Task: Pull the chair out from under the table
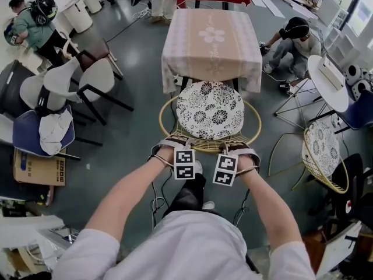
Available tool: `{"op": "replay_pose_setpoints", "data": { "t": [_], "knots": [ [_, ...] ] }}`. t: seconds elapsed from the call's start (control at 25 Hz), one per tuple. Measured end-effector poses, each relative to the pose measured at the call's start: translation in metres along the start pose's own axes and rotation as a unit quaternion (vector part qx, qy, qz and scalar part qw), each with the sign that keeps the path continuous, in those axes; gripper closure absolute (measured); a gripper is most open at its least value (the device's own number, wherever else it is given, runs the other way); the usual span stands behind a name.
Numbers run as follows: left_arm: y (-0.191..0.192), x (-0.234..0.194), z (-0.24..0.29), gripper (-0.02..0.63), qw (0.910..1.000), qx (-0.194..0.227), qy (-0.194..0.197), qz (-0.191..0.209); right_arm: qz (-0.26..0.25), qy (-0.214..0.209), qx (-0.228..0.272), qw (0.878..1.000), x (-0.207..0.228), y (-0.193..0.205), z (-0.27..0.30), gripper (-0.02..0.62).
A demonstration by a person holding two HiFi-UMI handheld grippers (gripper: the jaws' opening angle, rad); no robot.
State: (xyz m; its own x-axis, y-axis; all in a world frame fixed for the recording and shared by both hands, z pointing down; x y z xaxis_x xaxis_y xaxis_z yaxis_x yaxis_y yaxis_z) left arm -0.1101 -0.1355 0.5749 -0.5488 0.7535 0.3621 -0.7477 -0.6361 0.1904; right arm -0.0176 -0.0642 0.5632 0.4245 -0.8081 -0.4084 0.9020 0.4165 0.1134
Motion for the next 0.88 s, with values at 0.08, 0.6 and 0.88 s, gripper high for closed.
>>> {"op": "replay_pose_setpoints", "data": {
  "t": [0.08,0.6,0.88],
  "knots": [
    [-0.001,0.006,-0.002,0.528,1.0,-0.002,0.0,-0.001,-0.001,0.001,0.001,1.0,-0.006,0.0,-0.003,0.551],
    [-0.006,0.048,-0.016,0.528,1.0,0.001,0.008,0.004,-0.009,0.002,0.005,1.0,-0.046,-0.004,-0.018,0.549],
    [-0.011,0.054,-0.015,0.526,1.0,0.001,0.003,-0.007,0.005,-0.004,0.009,1.0,-0.051,-0.002,-0.02,0.549]
  ]
}}
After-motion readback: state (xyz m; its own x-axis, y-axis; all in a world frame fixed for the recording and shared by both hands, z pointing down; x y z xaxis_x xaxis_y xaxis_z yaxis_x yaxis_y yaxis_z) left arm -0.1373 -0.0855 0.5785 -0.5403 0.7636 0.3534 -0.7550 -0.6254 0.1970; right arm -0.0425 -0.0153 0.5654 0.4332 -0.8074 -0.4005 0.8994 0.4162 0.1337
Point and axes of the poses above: the fingertips, and each gripper's own axes: z forward along the fingers, x to its right, y out of its underside, the point moved 8 cm from there along -z, backward along the fingers
